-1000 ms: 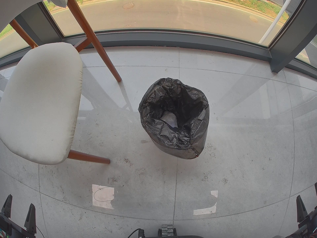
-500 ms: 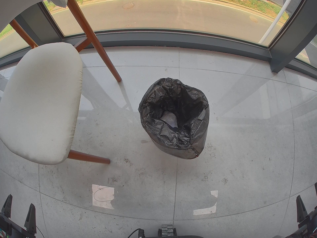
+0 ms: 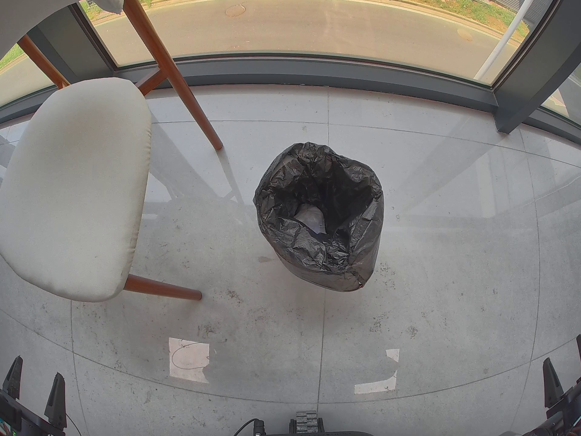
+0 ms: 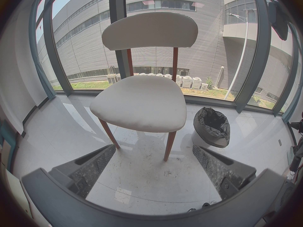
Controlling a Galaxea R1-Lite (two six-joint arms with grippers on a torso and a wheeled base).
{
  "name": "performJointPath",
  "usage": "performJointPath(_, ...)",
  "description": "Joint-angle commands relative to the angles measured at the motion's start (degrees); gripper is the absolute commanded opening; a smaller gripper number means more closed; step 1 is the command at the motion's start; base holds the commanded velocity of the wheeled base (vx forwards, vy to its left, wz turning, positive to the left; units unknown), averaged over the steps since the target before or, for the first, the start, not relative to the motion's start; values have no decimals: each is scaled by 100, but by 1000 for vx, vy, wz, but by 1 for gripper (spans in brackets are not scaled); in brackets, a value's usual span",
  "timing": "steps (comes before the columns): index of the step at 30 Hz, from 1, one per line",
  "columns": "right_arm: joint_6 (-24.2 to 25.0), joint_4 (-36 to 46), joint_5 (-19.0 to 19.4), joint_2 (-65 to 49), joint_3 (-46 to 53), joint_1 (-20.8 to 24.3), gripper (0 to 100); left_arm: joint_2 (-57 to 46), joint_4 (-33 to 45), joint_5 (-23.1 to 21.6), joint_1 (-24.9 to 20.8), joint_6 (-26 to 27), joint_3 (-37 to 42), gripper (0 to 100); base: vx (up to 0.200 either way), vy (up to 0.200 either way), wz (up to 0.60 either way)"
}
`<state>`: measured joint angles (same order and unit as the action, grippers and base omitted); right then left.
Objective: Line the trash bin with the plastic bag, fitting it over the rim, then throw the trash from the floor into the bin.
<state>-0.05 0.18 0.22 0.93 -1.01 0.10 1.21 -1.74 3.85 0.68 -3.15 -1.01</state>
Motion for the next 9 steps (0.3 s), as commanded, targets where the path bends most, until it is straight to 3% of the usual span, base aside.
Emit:
performJointPath(1, -4, -1, 4, 22, 101, -1, 100, 20, -1, 1, 2, -2, 101, 100, 0, 0, 0)
performJointPath(9, -30, -1, 4, 22, 101, -1, 100, 20, -1, 1, 2, -2, 101, 100, 0, 0, 0)
